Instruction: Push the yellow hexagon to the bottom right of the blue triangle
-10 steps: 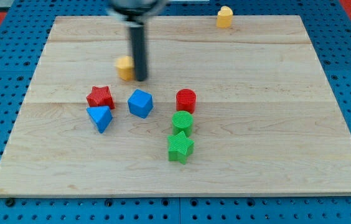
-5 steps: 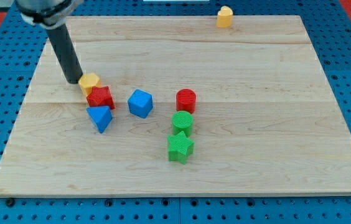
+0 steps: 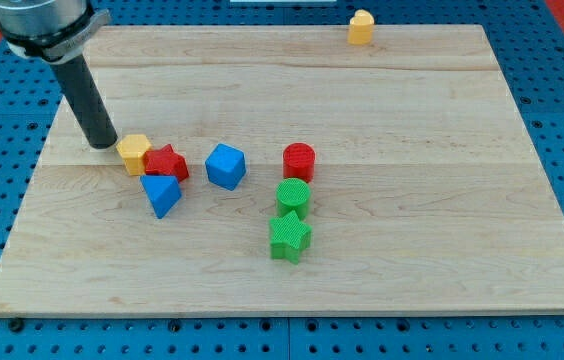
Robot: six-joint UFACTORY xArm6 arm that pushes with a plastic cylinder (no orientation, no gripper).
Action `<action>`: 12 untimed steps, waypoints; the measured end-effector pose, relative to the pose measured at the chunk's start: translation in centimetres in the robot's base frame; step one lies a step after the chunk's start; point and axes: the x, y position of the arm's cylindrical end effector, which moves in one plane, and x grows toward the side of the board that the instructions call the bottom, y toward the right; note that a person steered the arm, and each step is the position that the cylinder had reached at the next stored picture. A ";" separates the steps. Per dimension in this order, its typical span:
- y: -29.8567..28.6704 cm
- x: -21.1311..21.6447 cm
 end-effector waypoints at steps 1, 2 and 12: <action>1.8 -1.8; 6.3 1.2; 2.3 18.2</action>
